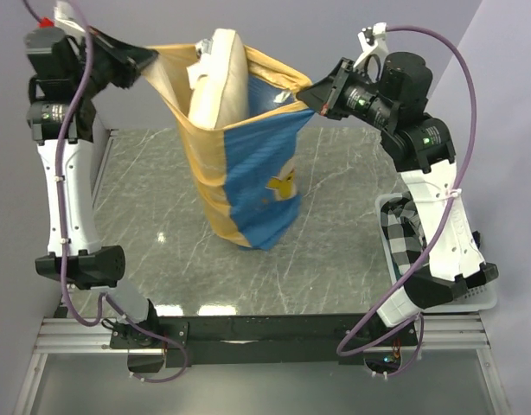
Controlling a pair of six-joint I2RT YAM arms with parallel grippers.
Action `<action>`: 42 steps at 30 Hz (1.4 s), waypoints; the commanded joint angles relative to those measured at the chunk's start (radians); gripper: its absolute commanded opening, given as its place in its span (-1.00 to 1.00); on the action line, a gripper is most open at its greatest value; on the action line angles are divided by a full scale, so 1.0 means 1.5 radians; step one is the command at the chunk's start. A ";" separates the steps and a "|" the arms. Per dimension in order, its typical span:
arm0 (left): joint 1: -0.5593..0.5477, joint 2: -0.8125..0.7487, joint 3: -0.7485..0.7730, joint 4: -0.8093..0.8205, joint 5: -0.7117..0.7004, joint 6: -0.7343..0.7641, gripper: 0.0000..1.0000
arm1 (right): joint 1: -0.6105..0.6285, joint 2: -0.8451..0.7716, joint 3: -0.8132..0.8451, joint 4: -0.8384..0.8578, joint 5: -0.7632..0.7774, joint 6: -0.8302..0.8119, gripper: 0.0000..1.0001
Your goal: Put the pillow into the pillowcase
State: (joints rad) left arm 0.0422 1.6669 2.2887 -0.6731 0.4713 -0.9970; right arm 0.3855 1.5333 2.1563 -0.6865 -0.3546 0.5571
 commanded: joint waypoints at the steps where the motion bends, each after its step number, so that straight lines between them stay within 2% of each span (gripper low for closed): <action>1: 0.073 -0.058 0.019 0.288 0.068 -0.175 -0.98 | -0.006 -0.017 0.009 0.035 0.006 -0.023 -1.00; 2: 0.079 -0.066 0.005 0.337 0.067 -0.195 -0.98 | -0.010 -0.025 -0.007 0.048 -0.007 -0.020 -1.00; 4: 0.080 -0.034 0.071 0.324 0.077 -0.203 -0.98 | -0.009 -0.030 -0.012 0.061 -0.015 -0.008 -1.00; 6: 0.091 0.009 0.143 0.323 0.092 -0.225 -0.98 | 0.005 -0.013 0.030 0.059 -0.035 0.007 -1.00; 8: 0.140 -0.002 0.111 0.393 0.108 -0.279 -0.98 | 0.045 0.015 0.071 0.073 -0.044 0.019 -1.00; 9: 0.164 -0.025 0.064 0.471 0.109 -0.309 -0.98 | 0.057 0.022 0.076 0.085 -0.065 0.024 -1.00; 10: 0.210 -0.030 0.055 0.498 0.107 -0.361 -0.98 | 0.066 0.026 0.070 0.106 -0.081 0.046 -1.00; 11: 0.227 -0.029 0.058 0.509 0.111 -0.378 -0.98 | 0.069 0.024 0.045 0.153 -0.103 0.060 -1.00; 13: 0.238 -0.008 0.092 0.513 0.112 -0.403 -0.98 | 0.056 0.013 0.026 0.170 -0.101 0.072 -1.00; 15: 0.200 0.010 0.085 0.506 0.133 -0.366 -0.98 | 0.006 0.004 0.016 0.172 -0.111 0.081 -1.00; 16: 0.169 0.013 0.073 0.465 0.143 -0.339 -0.98 | -0.012 -0.005 0.001 0.180 -0.126 0.095 -1.00; 17: 0.145 0.006 0.035 0.420 0.131 -0.301 -0.98 | -0.035 -0.010 -0.009 0.206 -0.140 0.108 -1.00; 18: 0.091 -0.001 0.008 0.396 0.123 -0.227 -0.98 | -0.068 -0.016 -0.016 0.211 -0.141 0.123 -1.00; 21: 0.003 -0.039 -0.141 0.418 0.105 -0.164 -0.98 | -0.102 -0.032 -0.031 0.236 -0.141 0.146 -1.00; 24: -0.013 -0.028 -0.153 0.398 0.117 -0.139 -0.98 | -0.094 -0.013 -0.007 0.238 -0.167 0.155 -1.00; 26: 0.001 -0.021 -0.125 0.394 0.122 -0.140 -0.98 | -0.085 -0.017 -0.028 0.258 -0.158 0.157 -1.00; 28: 0.057 -0.024 -0.117 0.430 0.133 -0.192 -0.98 | -0.061 -0.018 -0.048 0.270 -0.158 0.153 -1.00; 29: 0.080 -0.028 -0.110 0.487 0.136 -0.221 -0.98 | -0.046 -0.014 -0.045 0.267 -0.149 0.149 -1.00; 30: 0.133 -0.024 -0.099 0.506 0.140 -0.281 -0.98 | -0.030 -0.008 -0.032 0.258 -0.141 0.131 -1.00; 31: 0.159 -0.016 -0.080 0.523 0.149 -0.311 -0.98 | 0.016 0.006 -0.023 0.242 -0.130 0.121 -1.00; 33: 0.224 0.035 0.023 0.545 0.160 -0.392 -0.98 | 0.060 0.025 -0.004 0.234 -0.097 0.092 -1.00; 35: 0.256 0.097 0.133 0.564 0.165 -0.451 -0.98 | 0.102 0.069 0.044 0.222 -0.095 0.093 -1.00; 37: 0.284 0.121 0.173 0.612 0.153 -0.529 -0.98 | 0.112 0.113 0.091 0.221 -0.106 0.104 -1.00; 40: 0.281 0.122 0.173 0.611 0.148 -0.525 -0.98 | 0.115 0.126 0.094 0.224 -0.099 0.099 -1.00; 42: 0.250 0.086 0.102 0.602 0.162 -0.461 -0.98 | 0.099 0.102 0.037 0.233 -0.081 0.084 -1.00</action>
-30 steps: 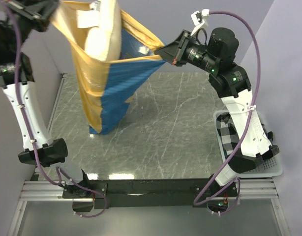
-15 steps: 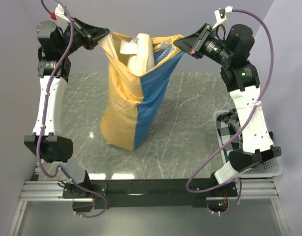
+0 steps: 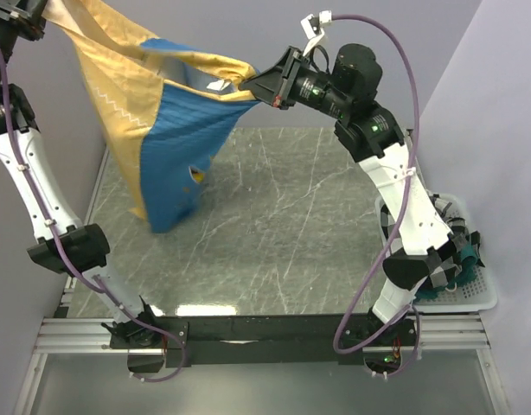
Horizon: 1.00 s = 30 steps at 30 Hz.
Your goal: Put the pillow into the pillowcase
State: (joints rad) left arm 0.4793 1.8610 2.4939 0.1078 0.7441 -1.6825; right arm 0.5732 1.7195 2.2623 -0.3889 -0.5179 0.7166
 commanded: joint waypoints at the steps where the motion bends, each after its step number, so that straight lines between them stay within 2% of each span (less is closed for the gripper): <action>1: -0.060 -0.058 -0.067 0.048 -0.017 0.028 -0.98 | -0.033 -0.034 -0.068 0.063 0.030 -0.023 -1.00; 2: -0.082 -0.068 -0.091 0.013 -0.009 0.105 -0.98 | -0.041 -0.048 -0.107 0.079 0.035 -0.019 -1.00; 4: -0.162 -0.075 -0.120 -0.047 -0.008 0.170 -0.98 | -0.065 -0.088 -0.236 0.127 0.056 -0.016 -1.00; 5: -0.190 -0.109 -0.219 -0.026 -0.012 0.190 -0.98 | -0.074 -0.102 -0.283 0.142 0.063 -0.009 -1.00; 7: -0.279 -0.150 -0.334 0.001 -0.046 0.241 -0.95 | -0.101 -0.136 -0.420 0.172 0.094 0.000 -1.00; 8: -0.307 -0.173 -0.407 -0.020 -0.056 0.296 -0.93 | -0.108 -0.149 -0.467 0.186 0.098 0.013 -0.98; 9: -0.366 -0.178 -0.437 -0.036 -0.083 0.323 -0.93 | -0.113 -0.171 -0.558 0.202 0.103 0.016 -0.92; 10: -0.394 -0.184 -0.469 -0.044 -0.092 0.344 -0.92 | -0.119 -0.183 -0.601 0.207 0.117 0.017 -0.84; 11: -0.420 -0.193 -0.537 -0.042 -0.097 0.363 -0.85 | -0.119 -0.195 -0.641 0.210 0.144 0.010 -0.60; 13: -0.488 -0.203 -0.612 -0.023 -0.125 0.388 -0.77 | -0.118 -0.232 -0.747 0.216 0.181 0.003 -0.42; 14: -0.510 -0.206 -0.685 -0.004 -0.127 0.393 -0.66 | -0.116 -0.249 -0.784 0.227 0.198 0.002 -0.19; 16: -0.572 -0.202 -0.750 0.018 -0.147 0.403 -0.54 | -0.116 -0.301 -0.867 0.229 0.231 -0.003 0.05; 17: -0.592 -0.195 -0.761 0.021 -0.151 0.418 -0.50 | -0.116 -0.321 -0.890 0.229 0.245 -0.010 0.22; 19: -0.641 -0.185 -0.774 0.019 -0.165 0.431 -0.35 | -0.115 -0.377 -0.939 0.218 0.291 -0.012 0.39; 20: -0.651 -0.179 -0.775 0.020 -0.171 0.435 -0.12 | -0.116 -0.393 -0.951 0.213 0.302 -0.015 0.48; 21: -0.661 -0.177 -0.774 0.021 -0.174 0.436 0.03 | -0.116 -0.419 -0.966 0.206 0.319 -0.015 0.51; 23: -0.664 -0.182 -0.768 0.014 -0.183 0.444 0.16 | -0.116 -0.440 -0.983 0.199 0.337 -0.018 0.58; 26: -0.670 -0.202 -0.747 -0.064 -0.221 0.481 0.27 | -0.127 -0.441 -0.992 0.187 0.370 -0.027 0.61; 28: -0.689 -0.208 -0.717 -0.148 -0.326 0.517 0.31 | -0.155 -0.418 -0.997 0.209 0.325 -0.025 0.61; 29: -0.697 -0.213 -0.712 -0.237 -0.371 0.547 0.32 | -0.161 -0.406 -0.996 0.218 0.308 -0.025 0.61; 30: -0.698 -0.219 -0.715 -0.271 -0.491 0.547 0.31 | -0.165 -0.379 -0.985 0.221 0.296 -0.029 0.61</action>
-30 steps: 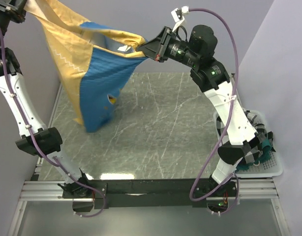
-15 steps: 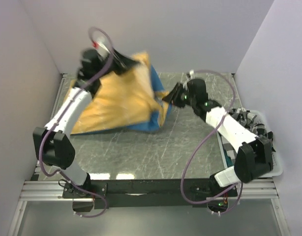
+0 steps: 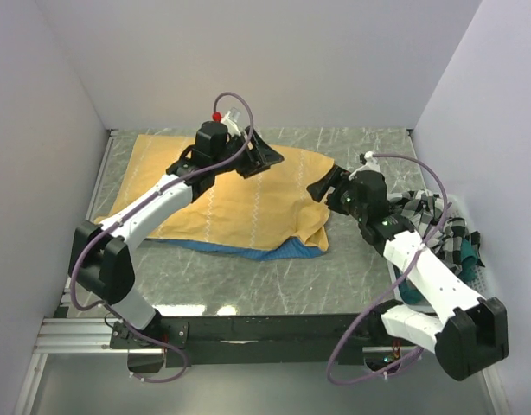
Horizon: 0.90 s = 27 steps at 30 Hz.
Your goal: Put the pillow into the pillowcase
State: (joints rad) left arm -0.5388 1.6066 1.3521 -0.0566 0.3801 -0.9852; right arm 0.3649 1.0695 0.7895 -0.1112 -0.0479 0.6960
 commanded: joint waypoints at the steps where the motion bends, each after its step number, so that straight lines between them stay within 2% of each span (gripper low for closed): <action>1: -0.018 -0.072 0.011 -0.190 -0.291 0.073 0.33 | -0.024 0.070 0.005 0.039 -0.043 -0.021 0.62; 3: 0.003 -0.105 -0.054 -0.184 -0.373 0.035 0.33 | -0.020 0.116 0.019 0.055 -0.082 -0.033 0.64; 4: 0.019 -0.137 -0.127 -0.168 -0.378 0.021 0.32 | -0.009 0.134 0.025 0.064 -0.097 -0.039 0.70; 7: 0.102 -0.164 -0.246 -0.091 -0.346 -0.032 0.25 | 0.039 0.196 0.055 0.046 -0.081 -0.055 0.75; 9: 0.173 -0.153 -0.285 -0.072 -0.323 -0.058 0.14 | 0.058 0.219 0.047 0.045 -0.061 -0.051 0.76; 10: 0.195 -0.142 -0.316 -0.062 -0.302 -0.065 0.08 | 0.072 0.219 0.039 0.051 -0.055 -0.047 0.76; 11: 0.239 -0.139 -0.335 -0.051 -0.294 -0.078 -0.08 | 0.091 0.217 0.028 0.056 -0.041 -0.044 0.76; 13: 0.281 -0.135 -0.387 -0.021 -0.284 -0.096 -0.16 | 0.105 0.198 -0.014 0.069 -0.016 -0.036 0.77; 14: 0.322 -0.132 -0.398 -0.012 -0.268 -0.106 -0.21 | 0.109 0.191 -0.029 0.072 -0.013 -0.030 0.77; 20: 0.446 -0.105 -0.418 -0.006 -0.245 -0.128 -0.47 | 0.143 0.096 -0.152 0.112 0.006 0.000 0.77; 24: 0.467 -0.087 -0.370 -0.030 -0.248 -0.103 -0.44 | 0.171 0.092 -0.184 0.141 0.003 0.019 0.75; 27: 0.463 -0.094 -0.338 -0.023 -0.218 -0.074 -0.29 | 0.180 0.098 -0.190 0.165 -0.007 0.027 0.72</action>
State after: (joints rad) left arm 0.1482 1.4605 0.7837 -0.0765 0.0624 -1.1633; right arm 0.6159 1.2259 0.5156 0.0277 -0.0715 0.7059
